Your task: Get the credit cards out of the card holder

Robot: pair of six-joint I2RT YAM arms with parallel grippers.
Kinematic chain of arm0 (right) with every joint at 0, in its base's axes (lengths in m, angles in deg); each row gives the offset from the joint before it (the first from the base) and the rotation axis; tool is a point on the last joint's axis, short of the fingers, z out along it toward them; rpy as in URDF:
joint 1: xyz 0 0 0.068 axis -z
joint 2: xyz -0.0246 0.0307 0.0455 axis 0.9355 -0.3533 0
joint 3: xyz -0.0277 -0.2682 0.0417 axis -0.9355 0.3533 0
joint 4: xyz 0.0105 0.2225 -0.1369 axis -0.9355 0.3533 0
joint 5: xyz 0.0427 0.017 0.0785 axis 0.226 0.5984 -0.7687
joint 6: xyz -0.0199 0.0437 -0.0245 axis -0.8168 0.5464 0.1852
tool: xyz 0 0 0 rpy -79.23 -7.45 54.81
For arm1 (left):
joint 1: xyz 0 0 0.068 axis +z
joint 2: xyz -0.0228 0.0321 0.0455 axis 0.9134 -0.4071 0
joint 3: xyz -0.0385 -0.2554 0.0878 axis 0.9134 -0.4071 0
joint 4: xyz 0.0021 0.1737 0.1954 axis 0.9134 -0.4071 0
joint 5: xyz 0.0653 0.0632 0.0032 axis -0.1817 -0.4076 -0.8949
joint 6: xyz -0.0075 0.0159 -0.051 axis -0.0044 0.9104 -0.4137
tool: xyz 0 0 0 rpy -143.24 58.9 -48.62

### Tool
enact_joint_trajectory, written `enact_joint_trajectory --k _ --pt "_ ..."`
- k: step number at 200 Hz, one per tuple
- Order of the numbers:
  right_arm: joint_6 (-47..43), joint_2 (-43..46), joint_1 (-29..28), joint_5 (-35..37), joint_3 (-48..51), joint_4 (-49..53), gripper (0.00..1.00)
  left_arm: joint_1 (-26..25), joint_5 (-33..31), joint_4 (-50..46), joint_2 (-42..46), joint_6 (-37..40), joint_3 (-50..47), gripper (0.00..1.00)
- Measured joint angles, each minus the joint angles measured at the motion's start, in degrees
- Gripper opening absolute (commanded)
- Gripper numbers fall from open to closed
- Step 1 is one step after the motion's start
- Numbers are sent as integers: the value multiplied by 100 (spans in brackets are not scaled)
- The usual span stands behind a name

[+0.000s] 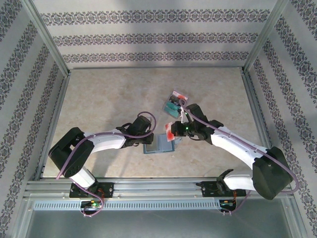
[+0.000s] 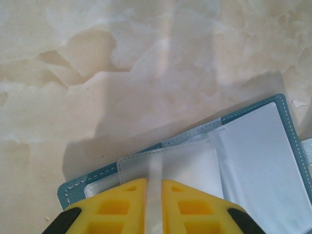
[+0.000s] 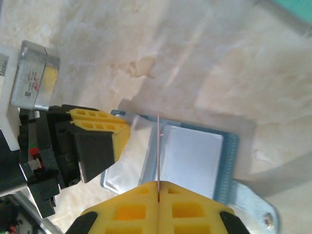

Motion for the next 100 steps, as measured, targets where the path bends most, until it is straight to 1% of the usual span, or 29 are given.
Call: enact_joint_trajectory --k 17,34,50,63,82,95,100 --pt "-527 -116 83 216 -577 468 0 0 -28 -55 61 59 0 25" --pt "-1003 -299 173 433 -1152 828 0 0 -105 -142 247 90 0 36" --pt "-1475 -529 282 592 -1648 1067 0 0 -162 -197 527 146 0 51" --pt "-1882 -750 400 693 -2035 1255 0 0 -240 -208 778 173 0 66" --pt "-2420 -1110 581 750 -2546 1458 0 0 -372 -254 1117 168 -2 84" --pt "-2782 -1366 688 761 -2846 1545 0 2 -459 -291 1298 151 -9 99" --pt "-2927 -1475 728 763 -2968 1589 0 2 -501 -297 1370 149 -22 99"
